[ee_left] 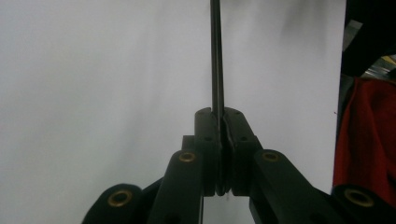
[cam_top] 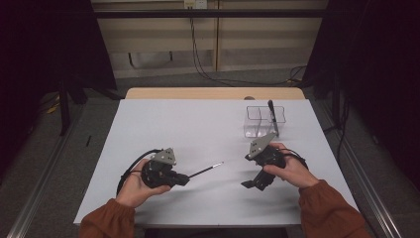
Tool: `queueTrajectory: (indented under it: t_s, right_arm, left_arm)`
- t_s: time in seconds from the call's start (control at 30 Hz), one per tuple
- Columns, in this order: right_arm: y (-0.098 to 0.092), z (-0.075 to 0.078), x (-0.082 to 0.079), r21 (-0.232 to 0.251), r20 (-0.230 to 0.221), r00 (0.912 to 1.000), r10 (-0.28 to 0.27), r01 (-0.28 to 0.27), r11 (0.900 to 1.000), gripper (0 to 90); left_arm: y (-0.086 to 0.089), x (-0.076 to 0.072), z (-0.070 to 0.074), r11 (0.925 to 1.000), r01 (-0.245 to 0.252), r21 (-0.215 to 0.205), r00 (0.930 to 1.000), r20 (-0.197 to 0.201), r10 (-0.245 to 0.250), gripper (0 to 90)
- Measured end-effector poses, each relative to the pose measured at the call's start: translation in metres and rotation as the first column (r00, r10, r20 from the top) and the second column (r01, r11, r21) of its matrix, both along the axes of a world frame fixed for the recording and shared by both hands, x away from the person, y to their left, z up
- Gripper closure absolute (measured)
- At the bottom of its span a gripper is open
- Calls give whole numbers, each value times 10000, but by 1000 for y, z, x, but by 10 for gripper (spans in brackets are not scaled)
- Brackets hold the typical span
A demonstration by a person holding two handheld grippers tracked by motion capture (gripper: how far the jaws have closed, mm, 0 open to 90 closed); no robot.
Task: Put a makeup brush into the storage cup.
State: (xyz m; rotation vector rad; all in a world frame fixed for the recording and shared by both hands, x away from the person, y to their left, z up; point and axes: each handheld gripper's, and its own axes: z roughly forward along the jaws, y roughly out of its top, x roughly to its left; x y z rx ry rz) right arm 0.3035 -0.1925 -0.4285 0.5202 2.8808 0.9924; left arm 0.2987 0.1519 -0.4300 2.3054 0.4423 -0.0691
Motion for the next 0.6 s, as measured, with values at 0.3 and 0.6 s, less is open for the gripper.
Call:
queueTrajectory:
  t_s: [0.3, 0.6]
  right_arm:
    - [-1, -9, -7, 249, 247, 9995, -191, 184, 9995, 31]
    - [-2, -16, -13, 1429, -539, 9984, -148, 224, 9895, 30]
  left_arm:
    - [5, 1, -7, 9985, -330, -441, 9994, 127, 336, 855]
    - [7, -2, -7, 9946, -451, -938, 9988, 143, 467, 855]
